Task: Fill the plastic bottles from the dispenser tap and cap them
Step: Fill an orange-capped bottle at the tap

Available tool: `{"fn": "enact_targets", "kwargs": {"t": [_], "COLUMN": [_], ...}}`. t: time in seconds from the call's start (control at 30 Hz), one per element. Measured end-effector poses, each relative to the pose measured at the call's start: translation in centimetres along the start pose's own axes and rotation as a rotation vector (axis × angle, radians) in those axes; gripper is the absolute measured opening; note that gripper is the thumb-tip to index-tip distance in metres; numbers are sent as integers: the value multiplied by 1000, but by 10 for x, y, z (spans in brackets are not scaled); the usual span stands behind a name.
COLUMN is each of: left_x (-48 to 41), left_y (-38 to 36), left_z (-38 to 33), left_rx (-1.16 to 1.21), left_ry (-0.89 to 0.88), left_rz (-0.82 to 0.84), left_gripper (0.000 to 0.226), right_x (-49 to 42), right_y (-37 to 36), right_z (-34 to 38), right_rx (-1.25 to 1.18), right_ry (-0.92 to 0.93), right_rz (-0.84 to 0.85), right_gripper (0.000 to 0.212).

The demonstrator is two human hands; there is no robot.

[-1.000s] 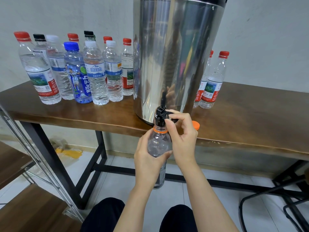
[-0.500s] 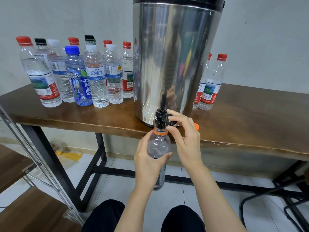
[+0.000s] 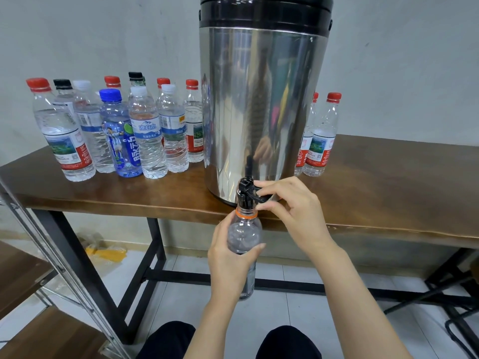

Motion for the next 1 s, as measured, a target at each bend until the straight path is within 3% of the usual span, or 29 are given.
{"fn": "enact_targets", "kwargs": {"t": [0.27, 0.4, 0.67, 1.0], "left_x": [1, 2, 1, -1], "left_y": [1, 1, 2, 1], "left_z": [-3, -5, -6, -3], "left_rx": [27, 31, 26, 9], "left_ry": [1, -3, -3, 8], "left_rz": [-1, -1, 1, 15], "left_gripper": [85, 83, 82, 83], "right_x": [-10, -14, -21, -37], "right_y": [8, 13, 16, 22], "right_z": [6, 12, 16, 34], "right_rx": [9, 26, 56, 208], "right_ry": [-34, -67, -170, -140], "right_rz": [96, 121, 219, 367], "right_gripper": [25, 13, 15, 15]}}
Point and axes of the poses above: each hand's wrist, its own x-axis away from the middle knuckle, its own y-axis out of the back of the hand, z = x × y, the point moved 3 cm from there along -x, towards the middle knuckle, and after that the axes turned 8 degrees about y, right-handed, at the moved point
